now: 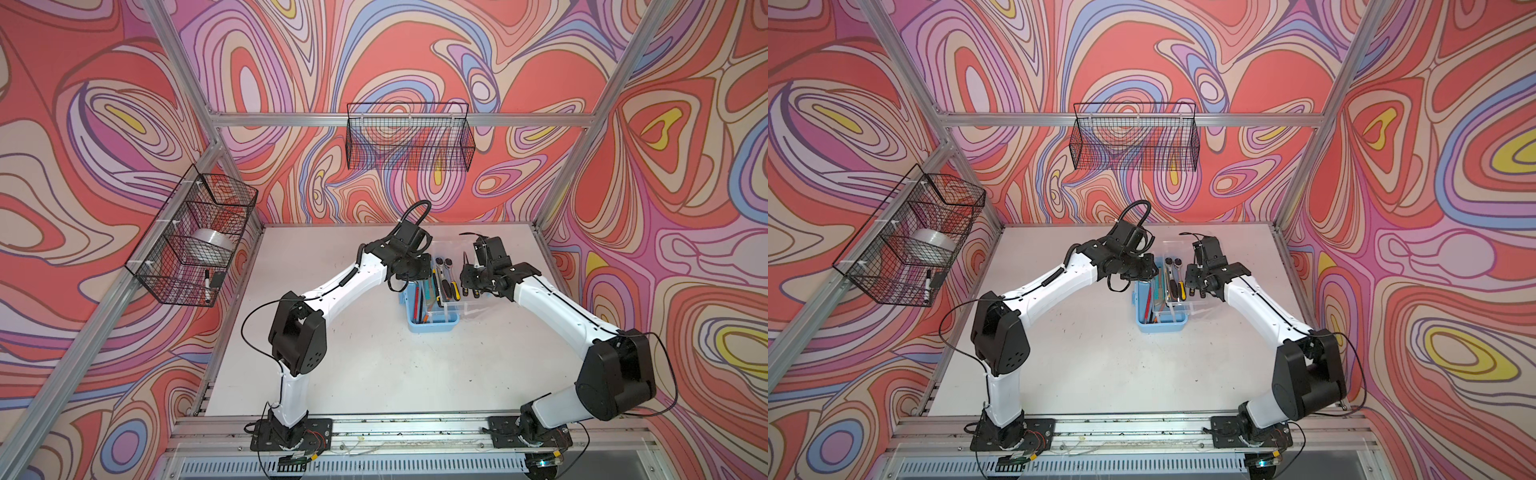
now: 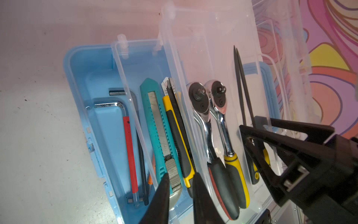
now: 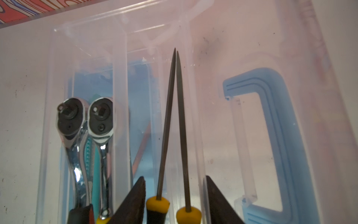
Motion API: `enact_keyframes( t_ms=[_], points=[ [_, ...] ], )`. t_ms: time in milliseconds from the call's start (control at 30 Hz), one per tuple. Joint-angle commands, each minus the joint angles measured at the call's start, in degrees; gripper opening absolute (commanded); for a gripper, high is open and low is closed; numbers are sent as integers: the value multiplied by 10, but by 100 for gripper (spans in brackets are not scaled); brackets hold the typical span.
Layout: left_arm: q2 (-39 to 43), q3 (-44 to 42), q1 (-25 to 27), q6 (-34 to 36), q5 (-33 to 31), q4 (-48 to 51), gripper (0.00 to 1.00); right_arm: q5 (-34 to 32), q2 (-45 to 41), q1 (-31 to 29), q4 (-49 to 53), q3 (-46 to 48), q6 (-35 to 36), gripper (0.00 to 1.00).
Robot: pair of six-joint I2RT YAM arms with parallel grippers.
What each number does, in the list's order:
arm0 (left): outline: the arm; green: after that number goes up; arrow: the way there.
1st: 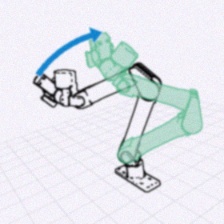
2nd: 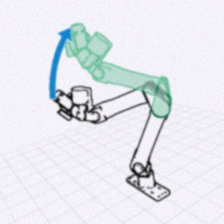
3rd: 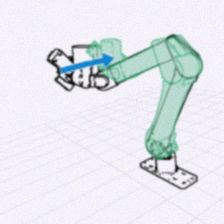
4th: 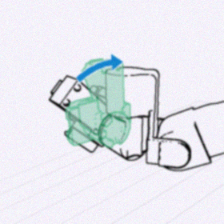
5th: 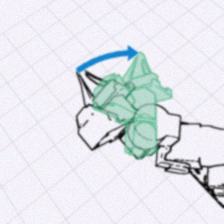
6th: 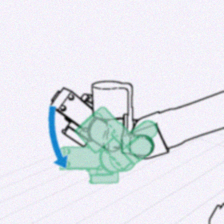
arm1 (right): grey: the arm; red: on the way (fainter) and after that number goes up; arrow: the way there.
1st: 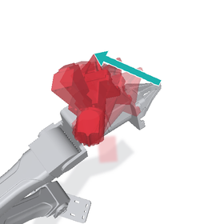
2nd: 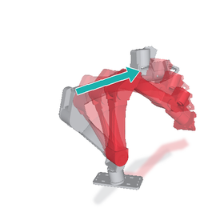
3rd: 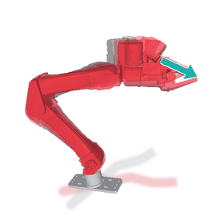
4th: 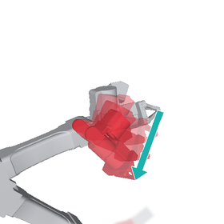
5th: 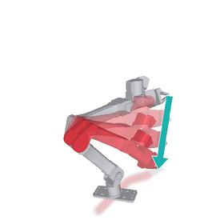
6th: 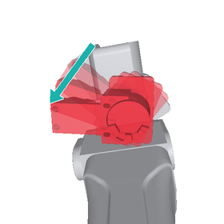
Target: Pack the tool kit
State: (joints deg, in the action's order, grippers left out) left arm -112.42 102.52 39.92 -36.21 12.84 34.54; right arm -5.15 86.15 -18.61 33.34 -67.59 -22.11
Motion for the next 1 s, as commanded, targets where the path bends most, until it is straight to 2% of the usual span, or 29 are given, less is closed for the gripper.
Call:
enact_keyframes(
  t_ms=[0,333,967],
  points=[
    [-9,16,7,-5,27,4,27,9,6,-12,-13,-19,2,49],
    [-26,23,11,-17,48,-15,32,12,10,-15,-18,-19,0,49],
    [-78,61,12,-18,32,28,19,0,17,-24,-8,-33,6,49]
  ],
)
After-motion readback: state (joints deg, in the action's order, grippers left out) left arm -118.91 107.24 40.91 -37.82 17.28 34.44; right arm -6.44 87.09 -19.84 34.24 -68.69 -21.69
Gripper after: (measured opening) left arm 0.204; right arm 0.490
